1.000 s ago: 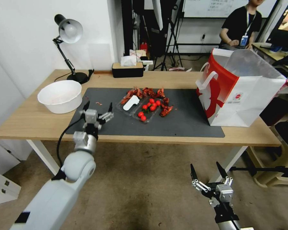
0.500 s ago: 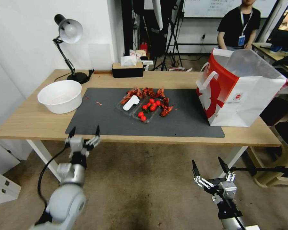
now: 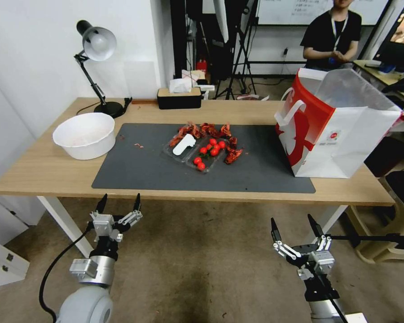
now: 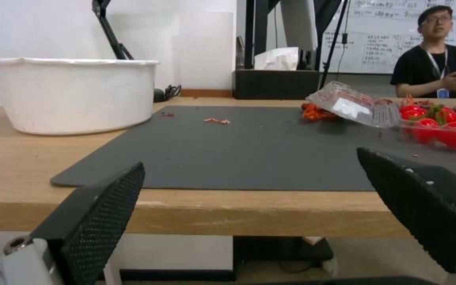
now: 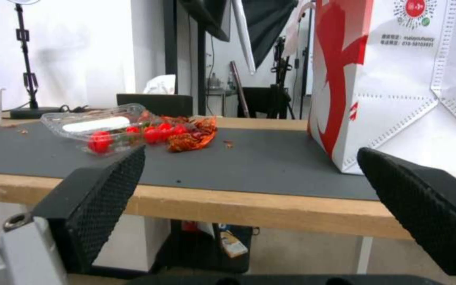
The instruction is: Pick up the trash from the table and place it into the takeout bag.
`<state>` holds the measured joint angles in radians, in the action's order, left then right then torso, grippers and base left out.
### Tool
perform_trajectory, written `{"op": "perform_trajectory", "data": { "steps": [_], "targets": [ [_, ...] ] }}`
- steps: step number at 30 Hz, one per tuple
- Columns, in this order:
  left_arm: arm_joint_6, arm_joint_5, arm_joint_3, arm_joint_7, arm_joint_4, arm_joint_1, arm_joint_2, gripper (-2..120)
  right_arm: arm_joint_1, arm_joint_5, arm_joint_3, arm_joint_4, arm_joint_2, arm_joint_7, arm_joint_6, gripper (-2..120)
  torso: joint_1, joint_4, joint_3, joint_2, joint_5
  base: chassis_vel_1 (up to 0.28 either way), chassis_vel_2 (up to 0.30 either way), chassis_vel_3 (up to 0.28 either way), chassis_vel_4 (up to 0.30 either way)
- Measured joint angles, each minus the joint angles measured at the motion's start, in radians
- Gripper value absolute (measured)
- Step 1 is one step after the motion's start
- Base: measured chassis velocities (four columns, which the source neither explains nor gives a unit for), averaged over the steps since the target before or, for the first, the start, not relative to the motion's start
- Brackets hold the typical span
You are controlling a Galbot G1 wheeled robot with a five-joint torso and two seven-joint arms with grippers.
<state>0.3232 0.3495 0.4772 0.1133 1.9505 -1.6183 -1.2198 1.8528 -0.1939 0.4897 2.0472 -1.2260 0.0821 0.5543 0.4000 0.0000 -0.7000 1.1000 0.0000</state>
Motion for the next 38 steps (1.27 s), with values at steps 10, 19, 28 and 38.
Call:
{"op": "perform_trajectory", "data": {
  "steps": [10, 19, 28, 38],
  "targets": [
    [0.012, -0.006, -0.003, 0.0, -0.005, 0.0, 0.005, 100, -0.007, -0.001, 0.011, 0.008, 0.006, 0.001, 0.01, 100, 0.0, 0.0, 0.0, 0.0, 0.0001, 0.0, 0.0, 0.0, 0.0],
    [0.012, -0.006, -0.003, 0.002, -0.005, 0.001, 0.006, 100, -0.007, -0.001, 0.012, 0.008, 0.007, 0.001, 0.01, 100, 0.0, 0.0, 0.0, 0.0, 0.0, 0.0, 0.0, 0.0, 0.0],
    [0.01, -0.006, -0.004, 0.003, -0.005, 0.002, 0.006, 100, -0.007, -0.001, 0.012, 0.009, 0.007, 0.002, 0.01, 100, 0.0, 0.0, 0.0, 0.0, 0.0, 0.0, 0.0, 0.0, 0.0],
    [0.01, -0.005, -0.005, 0.003, -0.005, 0.002, 0.006, 100, -0.007, -0.001, 0.012, 0.009, 0.007, 0.002, 0.01, 100, 0.0, 0.0, 0.0, 0.0, 0.0, 0.0, 0.0, 0.0, 0.0]
  ]
}}
